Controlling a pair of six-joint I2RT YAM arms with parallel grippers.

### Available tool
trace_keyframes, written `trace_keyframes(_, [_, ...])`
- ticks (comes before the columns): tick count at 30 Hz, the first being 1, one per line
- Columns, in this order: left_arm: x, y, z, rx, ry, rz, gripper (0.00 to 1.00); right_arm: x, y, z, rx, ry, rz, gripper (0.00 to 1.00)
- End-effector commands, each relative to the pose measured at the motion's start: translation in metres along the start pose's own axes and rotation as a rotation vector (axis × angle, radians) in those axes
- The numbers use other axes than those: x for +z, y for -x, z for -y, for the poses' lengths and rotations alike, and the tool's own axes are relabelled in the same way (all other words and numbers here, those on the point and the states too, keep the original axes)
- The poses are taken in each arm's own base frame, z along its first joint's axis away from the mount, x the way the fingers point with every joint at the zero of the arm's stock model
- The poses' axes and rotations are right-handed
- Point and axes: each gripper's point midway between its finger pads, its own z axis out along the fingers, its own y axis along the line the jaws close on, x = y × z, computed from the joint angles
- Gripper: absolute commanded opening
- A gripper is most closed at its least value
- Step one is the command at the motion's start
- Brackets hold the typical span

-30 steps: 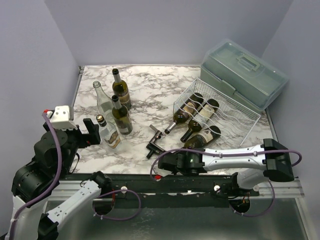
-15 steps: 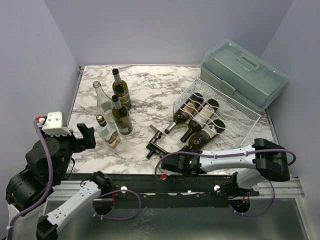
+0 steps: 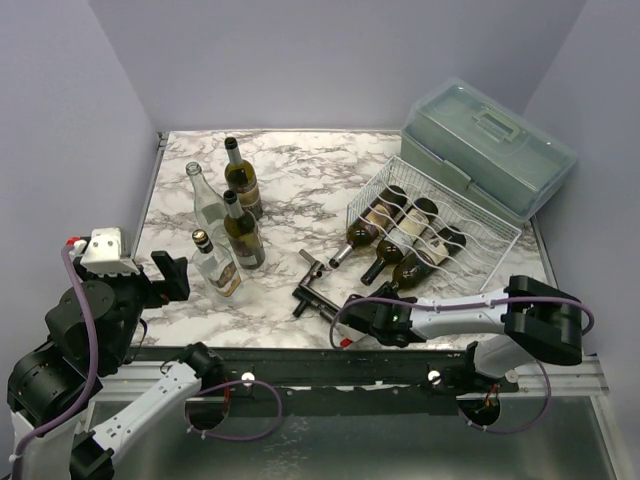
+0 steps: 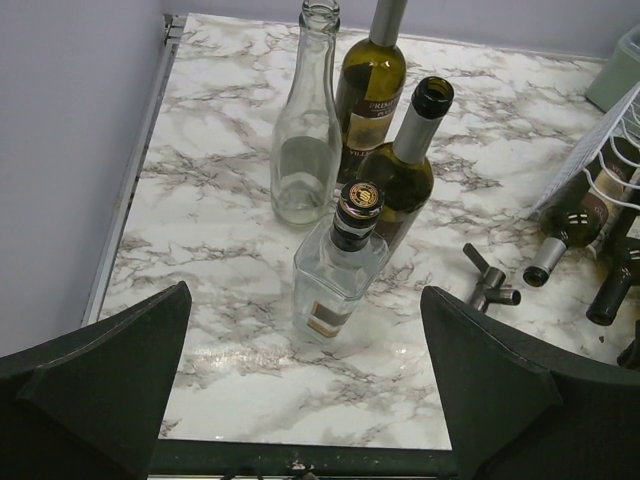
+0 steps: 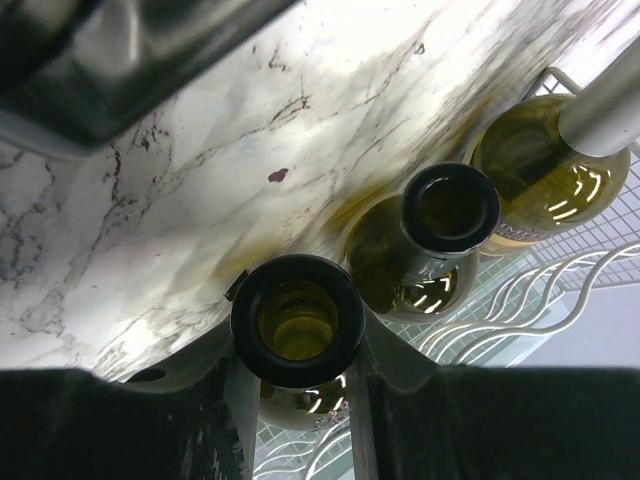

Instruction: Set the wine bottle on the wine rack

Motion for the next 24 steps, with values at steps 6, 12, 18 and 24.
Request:
trace_keyframes(6, [-0.004,-0.004,-0.008,0.016,0.009,0.009,0.99,-0.001,-0.02,0.032,-0.085,-0.159,-0.028,0.0])
trace_keyframes(12, [-0.005,-0.004,-0.011,0.017,0.009,0.02,0.99,0.005,-0.028,0.035,-0.088,-0.198,-0.007,0.01])
trace_keyframes(18, [-0.01,-0.002,-0.017,0.001,0.006,0.04,0.99,0.011,-0.03,0.023,-0.087,-0.174,0.02,0.01])
trace_keyframes(24, [-0.016,0.0,-0.022,-0.024,0.0,0.05,0.99,0.014,-0.029,0.012,-0.079,-0.155,0.047,0.08])
